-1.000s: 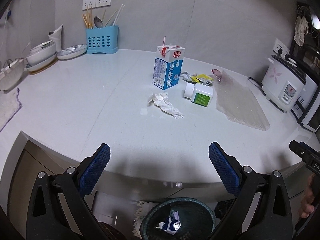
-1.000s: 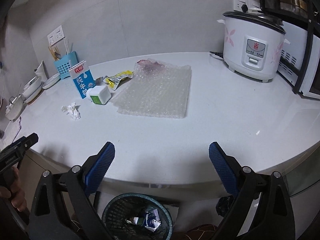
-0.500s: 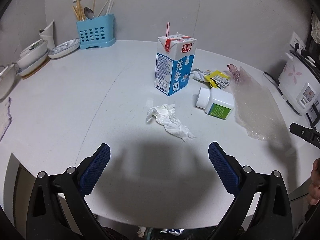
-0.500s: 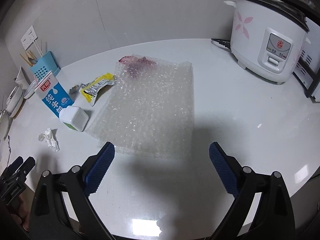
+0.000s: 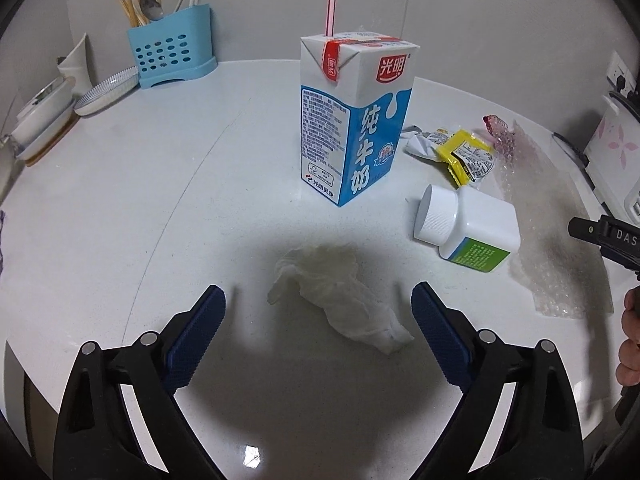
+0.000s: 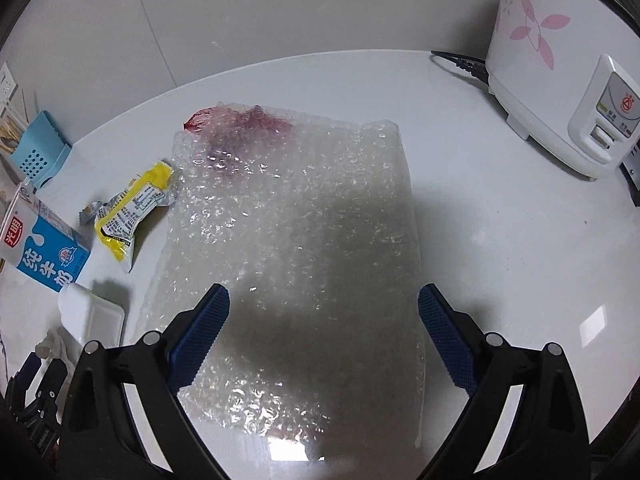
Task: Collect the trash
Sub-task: 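Grasp the crumpled white tissue with the left gripper while the right grasps the bubble wrap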
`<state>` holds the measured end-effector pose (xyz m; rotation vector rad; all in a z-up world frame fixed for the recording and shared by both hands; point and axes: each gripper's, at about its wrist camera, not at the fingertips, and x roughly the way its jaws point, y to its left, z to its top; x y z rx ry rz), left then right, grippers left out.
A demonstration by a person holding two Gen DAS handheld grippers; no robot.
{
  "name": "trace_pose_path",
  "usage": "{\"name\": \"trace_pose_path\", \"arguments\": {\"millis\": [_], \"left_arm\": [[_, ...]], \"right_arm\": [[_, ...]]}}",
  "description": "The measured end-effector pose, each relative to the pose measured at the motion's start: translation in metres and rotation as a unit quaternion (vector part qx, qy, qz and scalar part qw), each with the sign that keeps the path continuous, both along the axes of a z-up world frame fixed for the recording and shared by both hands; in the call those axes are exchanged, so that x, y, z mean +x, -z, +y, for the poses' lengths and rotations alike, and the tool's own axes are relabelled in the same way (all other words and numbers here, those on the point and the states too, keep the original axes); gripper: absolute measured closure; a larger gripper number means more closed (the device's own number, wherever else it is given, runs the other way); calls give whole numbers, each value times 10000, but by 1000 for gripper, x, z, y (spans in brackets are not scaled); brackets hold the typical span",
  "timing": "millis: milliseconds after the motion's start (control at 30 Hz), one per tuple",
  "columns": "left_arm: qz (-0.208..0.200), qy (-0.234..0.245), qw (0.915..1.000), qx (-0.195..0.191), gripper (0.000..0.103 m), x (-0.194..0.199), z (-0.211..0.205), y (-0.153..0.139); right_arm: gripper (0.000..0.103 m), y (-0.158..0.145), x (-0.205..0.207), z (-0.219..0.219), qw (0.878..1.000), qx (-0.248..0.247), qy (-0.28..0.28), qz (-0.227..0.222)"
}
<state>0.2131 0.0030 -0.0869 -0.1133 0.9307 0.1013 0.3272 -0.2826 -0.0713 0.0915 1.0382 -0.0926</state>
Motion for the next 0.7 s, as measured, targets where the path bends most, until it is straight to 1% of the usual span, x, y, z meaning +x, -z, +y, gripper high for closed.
{"name": "trace_pose_path", "arguments": {"millis": [33,67,200,233,267,300,367,467,600,700], "left_arm": [[33,8,10000,0,19,1,-1,2],[85,29,10000,-14,27,2,-2,4],[108,62,9997,218,40,1,-9,6],[105,82,9997,225,45,-1,-11,6],[110,102,9996,232,53,-2,-12,5],[116,125,9996,219,58,-3,-14,4],[123,194,9996,187,78,-4,-17,2],[116,401,9991,-43,93,-7,-20,1],[92,462,9989,-81,96,-11,-23,1],[71,463,9989,-86,96,-13,-23,1]], "right_arm": [[12,3,3,0,10000,-39,32,28],[12,4,5,0,10000,-38,51,46],[12,9,8,3,9998,-167,16,62],[12,10,9,4,9998,-202,12,70],[12,11,10,4,9997,-219,9,83],[12,12,11,4,9997,-236,13,92],[12,12,12,5,9995,-296,-3,125],[11,13,14,3,9995,-242,-24,218],[12,14,18,1,9993,-182,-73,324],[14,15,20,-1,9993,-217,-79,307]]}}
